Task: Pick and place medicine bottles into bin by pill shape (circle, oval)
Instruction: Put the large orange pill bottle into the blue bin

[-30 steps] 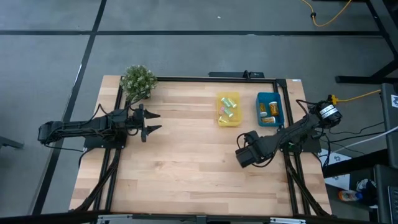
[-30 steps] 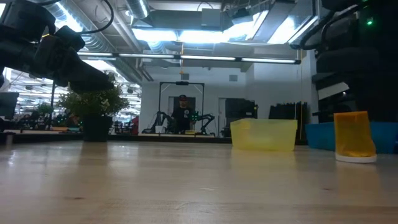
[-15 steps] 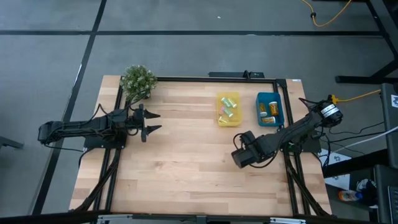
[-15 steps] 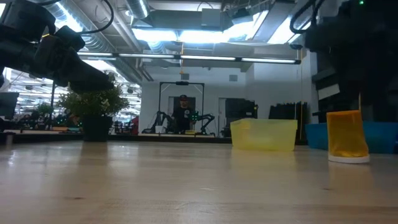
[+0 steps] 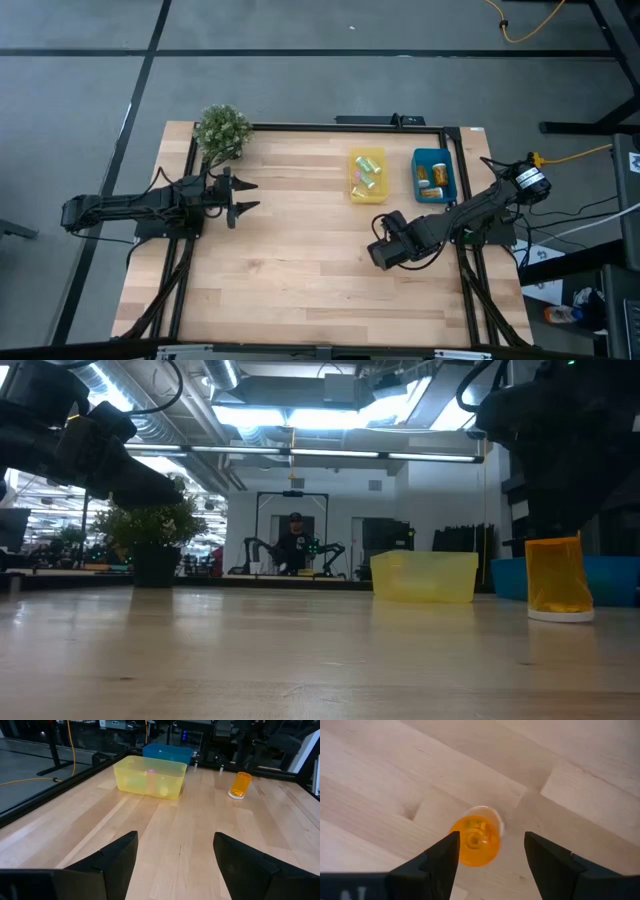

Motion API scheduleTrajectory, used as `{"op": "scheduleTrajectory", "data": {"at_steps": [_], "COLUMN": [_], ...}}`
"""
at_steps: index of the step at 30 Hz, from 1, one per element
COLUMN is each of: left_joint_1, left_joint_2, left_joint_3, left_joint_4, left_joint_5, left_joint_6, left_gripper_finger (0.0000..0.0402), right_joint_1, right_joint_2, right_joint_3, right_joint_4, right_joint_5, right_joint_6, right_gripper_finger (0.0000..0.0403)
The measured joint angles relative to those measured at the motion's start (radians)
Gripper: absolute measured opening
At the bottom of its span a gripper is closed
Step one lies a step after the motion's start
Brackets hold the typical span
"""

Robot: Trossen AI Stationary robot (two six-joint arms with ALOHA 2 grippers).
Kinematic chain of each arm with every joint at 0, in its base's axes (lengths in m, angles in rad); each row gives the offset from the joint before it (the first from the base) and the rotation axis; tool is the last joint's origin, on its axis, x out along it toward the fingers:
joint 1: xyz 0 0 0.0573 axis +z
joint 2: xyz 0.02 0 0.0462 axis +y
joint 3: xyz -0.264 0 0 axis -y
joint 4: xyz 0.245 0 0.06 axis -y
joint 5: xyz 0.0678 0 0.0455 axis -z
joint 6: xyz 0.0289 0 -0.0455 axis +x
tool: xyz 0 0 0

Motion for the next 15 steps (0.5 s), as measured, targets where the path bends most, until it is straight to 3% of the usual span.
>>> {"op": "scheduleTrajectory", "data": {"at_steps": [6, 11, 15], "left_joint_1": [0.0, 0.0, 0.0], "left_joint_2": [0.0, 0.0, 0.0], "left_joint_3": [0.0, 0.0, 0.0], "left_joint_4": [0.0, 0.0, 0.0], "left_joint_5": [0.0, 0.0, 0.0], "left_joint_6": [0.0, 0.0, 0.0], "left_gripper_finger": [0.0254, 0.0254, 0.0254], "right_joint_1": [-0.01, -0.015, -0.017], "right_joint_2": [0.01, 0.01, 0.01], "right_joint_3": [-0.001, -0.001, -0.001], "right_joint_4": [0.02, 0.041, 0.123], "right_joint_5": [-0.006, 0.07, -0.01], "right_joint_6": [-0.032, -0.061, -0.139], "right_gripper_finger": [0.0224, 0.0224, 0.0224]}}
